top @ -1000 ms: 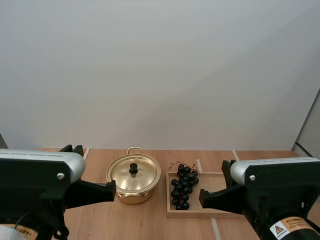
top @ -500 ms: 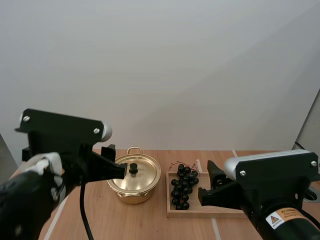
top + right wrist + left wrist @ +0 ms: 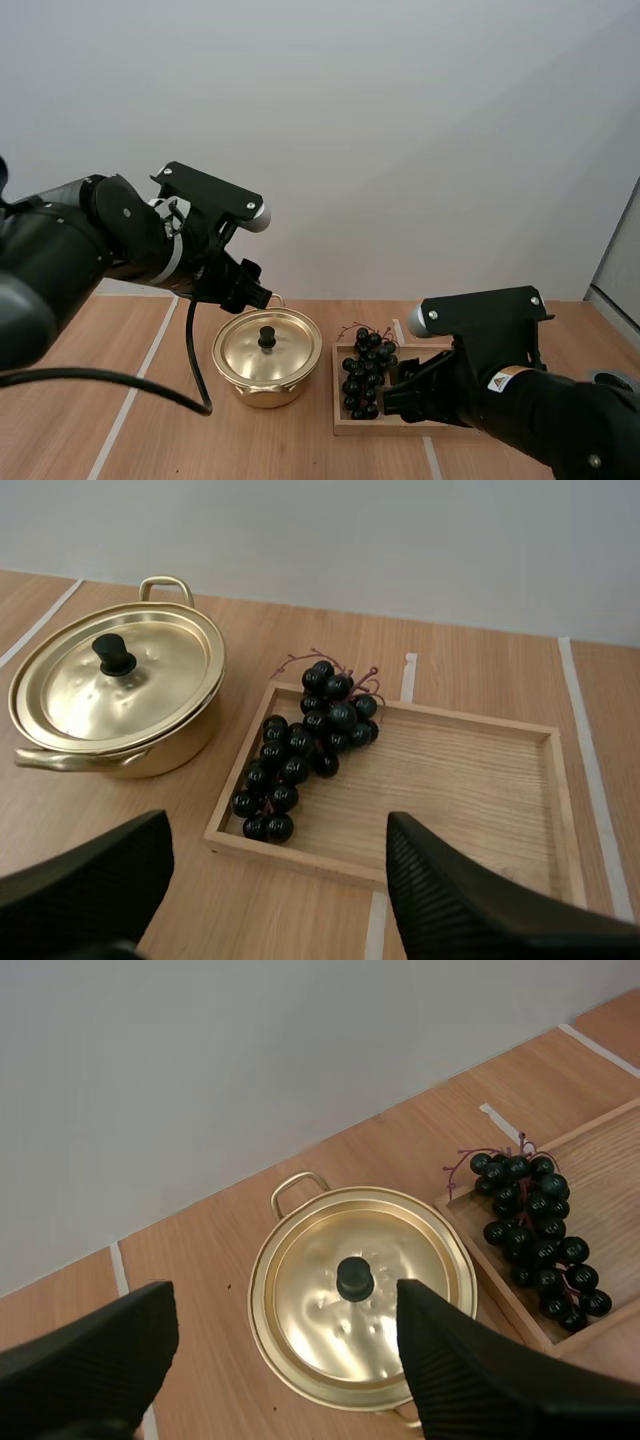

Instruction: Open the lid, put the grape in the pot, and close it

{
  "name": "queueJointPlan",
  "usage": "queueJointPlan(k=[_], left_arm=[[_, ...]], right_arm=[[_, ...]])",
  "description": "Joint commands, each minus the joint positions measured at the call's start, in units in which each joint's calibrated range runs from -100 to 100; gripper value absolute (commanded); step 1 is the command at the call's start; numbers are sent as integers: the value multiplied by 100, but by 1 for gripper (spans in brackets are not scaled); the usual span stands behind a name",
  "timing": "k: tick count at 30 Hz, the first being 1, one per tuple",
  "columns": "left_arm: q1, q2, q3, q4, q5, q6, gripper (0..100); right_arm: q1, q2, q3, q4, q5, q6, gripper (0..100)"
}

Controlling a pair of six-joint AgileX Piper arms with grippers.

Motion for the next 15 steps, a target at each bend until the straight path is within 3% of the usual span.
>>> queueJointPlan(k=[1,5,15], left_arm=[[7,627,-284,-405,123,466,100],[-76,1326,-535,-412,146,728,100],[-515,2679,-907,-234,476,812,100]], right_arm=[[-25,331,-251,64,126,-11,100],[-25,694,-468,171,205,-11,100],[-25,855,-540,246,187,-11,100]])
